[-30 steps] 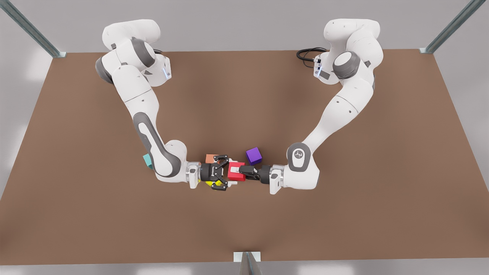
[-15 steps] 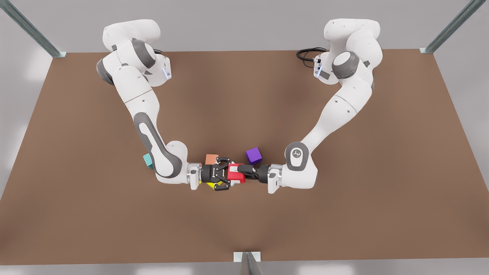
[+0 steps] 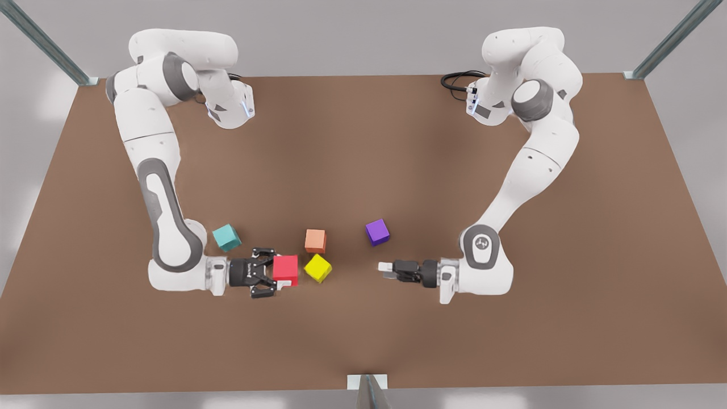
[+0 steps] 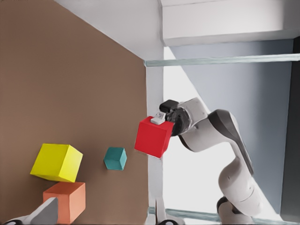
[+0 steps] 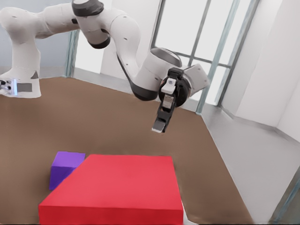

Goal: Pick up red wooden cube and pass to hand red wooden cube and place in blue wooden cube

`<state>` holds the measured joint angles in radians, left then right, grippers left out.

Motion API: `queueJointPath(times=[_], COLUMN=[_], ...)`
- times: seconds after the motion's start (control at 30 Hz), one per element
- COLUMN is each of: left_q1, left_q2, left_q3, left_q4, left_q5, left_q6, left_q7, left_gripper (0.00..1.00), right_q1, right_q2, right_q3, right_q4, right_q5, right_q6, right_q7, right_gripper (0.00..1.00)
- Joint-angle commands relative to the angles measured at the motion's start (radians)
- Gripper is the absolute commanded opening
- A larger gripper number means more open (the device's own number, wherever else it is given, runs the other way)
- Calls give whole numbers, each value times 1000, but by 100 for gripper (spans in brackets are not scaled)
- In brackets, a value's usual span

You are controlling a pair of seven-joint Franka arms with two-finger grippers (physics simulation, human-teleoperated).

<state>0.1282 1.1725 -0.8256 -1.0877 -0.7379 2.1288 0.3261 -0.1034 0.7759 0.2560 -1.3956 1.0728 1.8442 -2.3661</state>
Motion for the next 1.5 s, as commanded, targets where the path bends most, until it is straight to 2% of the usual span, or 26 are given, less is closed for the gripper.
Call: queueJointPath(times=[0.0, 0.07, 0.13, 0.17, 0.23, 0.27, 0.3, 0.33, 0.37, 0.4, 0.43, 0.53, 0.57, 0.63, 0.67, 0.8, 0.87, 1.23, 1.27, 1.3, 1.33, 1.47], left_q1=[67, 226, 357, 386, 389, 404, 247, 7, -94, -84, -81, -85, -81, -78, -74, -93, -94, -81, -79, -79, -76, -79], left_q2=[-27, -103, -226, -263, -412, -436, -667, -865, -1010, -1027, -984, -961, -956, -838, -837, -824, -803, -803, -803, -803, -803, -803], left_q3=[-1, -7, -12, -15, -35, -52, 277, 679, 783, 780, 778, 778, 778, 781, 781, 753, 753, 741, 741, 741, 741, 741], left_q4=[2, 3, 5, 6, 6, -4, -173, -395, -570, -600, -546, -518, -462, -413, -409, -336, -273, -276, -276, -276, -276, -276], left_q5=[167, 555, 934, 1083, 1209, 1242, 1070, 813, 785, 772, 770, 716, 719, 738, 792, 792, 816, 799, 798, 798, 798, 798], left_q6=[-219, -585, -808, -863, -927, -922, -756, -577, -461, -441, -493, -492, -576, -593, -572, -578, -601, -627, -627, -625, -625, -627], left_q7=[-83, -292, -294, -294, -295, -305, -121, 4, -47, -96, -94, -96, -95, -102, -98, -73, 56, -12, -12, -12, -12, -12], left_gripper=[100, 100, 100, 100, 100, 100, 100, 100, 100, 100, 100, 100, 100, 100, 100, 100, 100, 100, 100, 100, 100, 100], right_q1=[-64, -70, -53, -53, -36, -36, -36, -36, -33, -24, -24, -33, -33, -33, -33, -33, -33, -42, -42, -42, -42, -41], right_q2=[-73, -173, -185, -185, -201, -219, -247, -290, -316, -334, -346, -398, -405, -412, -420, -455, -458, -475, -475, -475, -474, -468], right_q3=[0, -21, -21, -20, -20, -20, -20, -20, -20, -20, -21, -18, -18, -17, -17, -17, -18, -20, -20, -20, -20, -20], right_q4=[0, -6, -9, -32, -81, -120, -175, -255, -299, -330, -359, -476, -508, -542, -560, -655, -675, -792, -793, -793, -793, -793], right_q5=[-508, -793, -1016, -1057, -1139, -1160, -1169, -1174, -1176, -1176, -1176, -1173, -1162, -1146, -1134, -1119, -1125, -1136, -1136, -1136, -1136, -1136], right_q6=[-224, -238, -172, -134, -45, 6, 58, 144, 173, 202, 233, 354, 397, 414, 420, 471, 478, 567, 569, 569, 570, 581], right_q7=[353, 462, 530, 544, 567, 593, 610, 619, 686, 689, 718, 812, 846, 910, 941, 944, 939, 926, 926, 927, 927, 927], right_gripper=[36, 36, 36, 36, 36, 36, 36, 36, 36, 36, 38, 38, 38, 38, 40, 40, 41, 43, 46, 69, 100, 100])
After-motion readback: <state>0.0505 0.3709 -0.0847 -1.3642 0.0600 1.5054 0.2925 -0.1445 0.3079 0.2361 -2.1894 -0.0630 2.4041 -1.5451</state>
